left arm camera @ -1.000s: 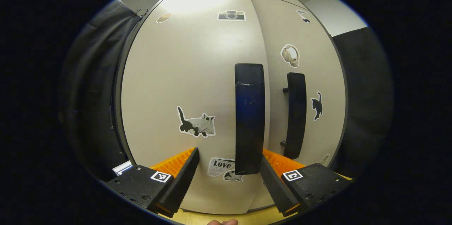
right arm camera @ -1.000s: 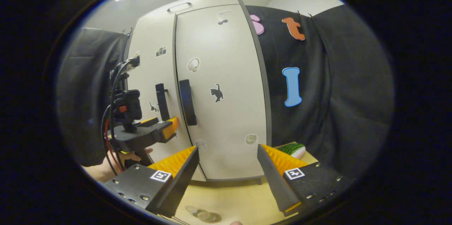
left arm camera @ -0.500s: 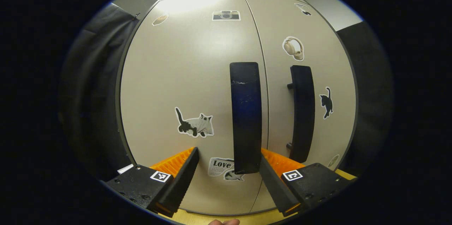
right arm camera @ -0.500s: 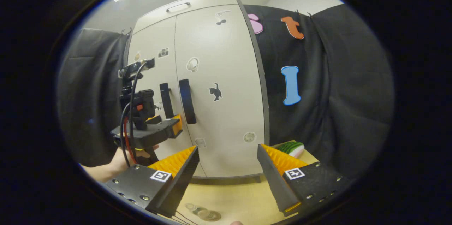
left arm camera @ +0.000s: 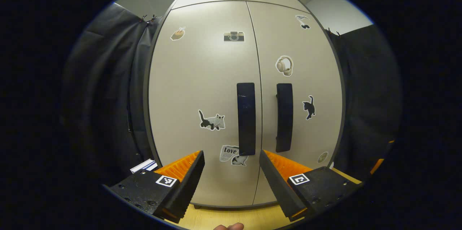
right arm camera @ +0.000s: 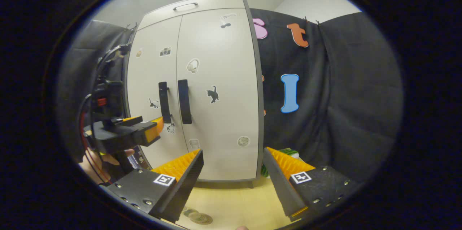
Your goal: Grasp the bottle in the cabinet with the left hand and place it on the coaster, then close the right door with the right hand and the left door with the left hand.
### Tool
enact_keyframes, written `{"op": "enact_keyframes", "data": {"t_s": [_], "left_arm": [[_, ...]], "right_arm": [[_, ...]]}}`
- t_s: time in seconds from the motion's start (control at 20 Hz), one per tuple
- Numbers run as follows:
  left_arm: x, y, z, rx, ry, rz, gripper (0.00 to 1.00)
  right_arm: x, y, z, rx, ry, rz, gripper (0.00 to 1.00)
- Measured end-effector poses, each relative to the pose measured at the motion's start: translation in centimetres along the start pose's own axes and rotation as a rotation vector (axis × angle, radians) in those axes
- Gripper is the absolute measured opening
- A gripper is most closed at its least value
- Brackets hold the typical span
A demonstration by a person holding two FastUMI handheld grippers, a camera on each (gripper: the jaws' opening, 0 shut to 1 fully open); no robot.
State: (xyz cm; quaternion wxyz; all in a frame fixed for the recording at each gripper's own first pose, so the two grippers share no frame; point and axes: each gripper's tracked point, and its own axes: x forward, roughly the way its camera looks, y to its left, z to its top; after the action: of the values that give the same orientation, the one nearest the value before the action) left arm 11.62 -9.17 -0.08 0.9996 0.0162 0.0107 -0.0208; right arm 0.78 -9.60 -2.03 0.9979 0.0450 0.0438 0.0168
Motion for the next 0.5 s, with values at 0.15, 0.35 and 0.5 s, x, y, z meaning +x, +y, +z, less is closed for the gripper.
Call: {"op": "enact_keyframes", "data": {"t_s": [0.15, 0.35, 0.5], "left_arm": [[-4.0, 0.6, 0.5, -0.013, 0.006, 0.002, 0.96], [-8.2, 1.5, 1.0, -0.026, -0.004, 0.02, 0.96], [-10.4, 2.2, 0.5, -0.022, 0.009, 0.038, 0.96]], "right_arm": [[-0.2, 0.9, -0.1, 0.003, 0.007, 0.015, 1.0], [-0.7, 1.6, 0.6, -0.021, -0.018, -0.004, 1.0], [-1.4, 2.3, 0.9, -0.012, -0.031, 0.0, 1.0]]}}
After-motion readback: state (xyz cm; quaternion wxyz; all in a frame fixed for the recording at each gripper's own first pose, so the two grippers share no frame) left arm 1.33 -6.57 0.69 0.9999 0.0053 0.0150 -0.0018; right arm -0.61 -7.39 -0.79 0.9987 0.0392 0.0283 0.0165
